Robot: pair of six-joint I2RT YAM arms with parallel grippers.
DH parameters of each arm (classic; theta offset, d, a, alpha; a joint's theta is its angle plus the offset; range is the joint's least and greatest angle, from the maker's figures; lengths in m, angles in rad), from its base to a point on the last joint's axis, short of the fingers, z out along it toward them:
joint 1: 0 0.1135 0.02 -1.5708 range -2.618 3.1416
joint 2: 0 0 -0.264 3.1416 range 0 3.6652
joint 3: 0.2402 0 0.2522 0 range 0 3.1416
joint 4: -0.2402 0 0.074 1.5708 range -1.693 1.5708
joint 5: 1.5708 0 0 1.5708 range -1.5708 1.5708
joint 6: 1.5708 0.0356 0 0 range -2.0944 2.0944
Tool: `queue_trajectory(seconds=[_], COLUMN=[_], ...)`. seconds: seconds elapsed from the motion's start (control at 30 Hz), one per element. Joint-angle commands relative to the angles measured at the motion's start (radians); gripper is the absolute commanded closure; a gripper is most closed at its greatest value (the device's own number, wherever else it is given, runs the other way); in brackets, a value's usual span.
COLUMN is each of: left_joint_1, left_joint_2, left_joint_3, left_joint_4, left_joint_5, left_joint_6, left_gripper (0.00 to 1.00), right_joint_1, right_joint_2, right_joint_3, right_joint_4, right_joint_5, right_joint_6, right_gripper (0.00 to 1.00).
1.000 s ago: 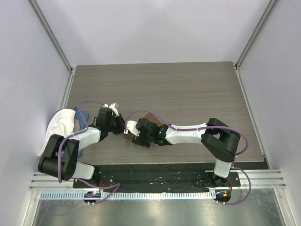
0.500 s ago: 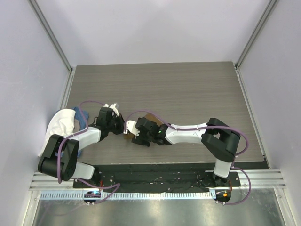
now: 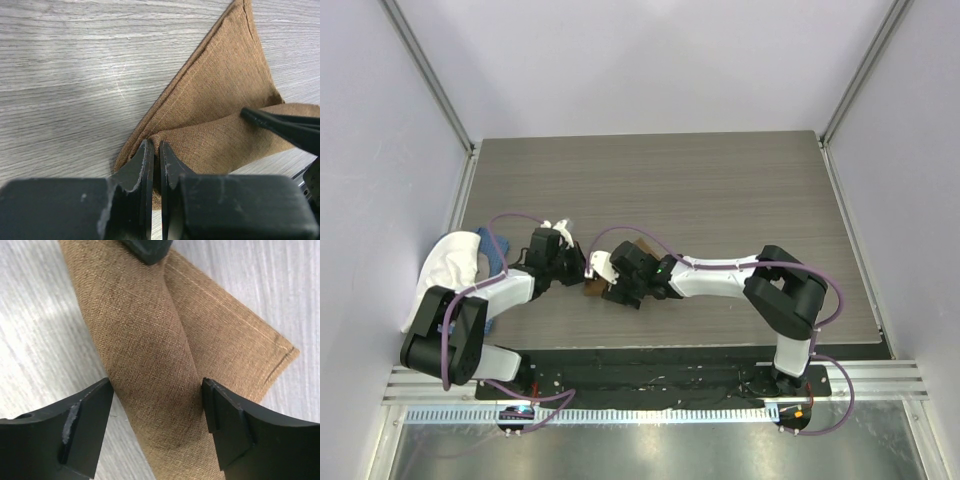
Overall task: Fold the napkin, place the utensils inside, and roll it up
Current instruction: Roll the napkin with the utensil
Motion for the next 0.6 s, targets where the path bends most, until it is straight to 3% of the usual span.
queue_trajectory(seconds=[0.0,0.13,0.2,0.23,0.33,0.4,0.57], left_joint_1=[-0.008,-0.009,-0.008,-0.006,-0.006,-0.008,-0.006], left_joint_2=[-0.023,-0.04,-0.061,-0.069,-0.107,-0.147,-0.236], left_joint_3=[0.03,0.047,0.065,0.073,0.091,0.091,0.043], left_joint_4=[-0.049,-0.068,-0.097,-0.106,-0.155,-0.187,-0.207], left_joint_5=[-0.013,-0.041,-0.068,-0.078,-0.133,-0.173,-0.245], left_joint_6=[0.016,-0.001,-0.008,-0.008,-0.018,-0.025,-0.036], left_gripper=[0.97,0.82,0.73,0.61,0.4,0.33,0.29], right_joint_1=[0.002,-0.001,-0.002,-0.001,-0.002,-0.004,-0.047], right_joint_2=[0.007,0.009,0.016,0.021,0.023,0.018,0.035], right_joint_3=[0.011,-0.009,-0.018,-0.022,-0.035,-0.049,-0.043], right_joint_4=[-0.046,-0.046,-0.046,-0.046,-0.042,-0.034,-0.058], right_joint_5=[-0.058,-0.085,-0.089,-0.089,-0.151,-0.181,-0.297], right_joint_6=[0.039,0.063,0.08,0.085,0.117,0.134,0.218], right_gripper=[0.23,0.48,0.54,0.56,0.61,0.63,0.64])
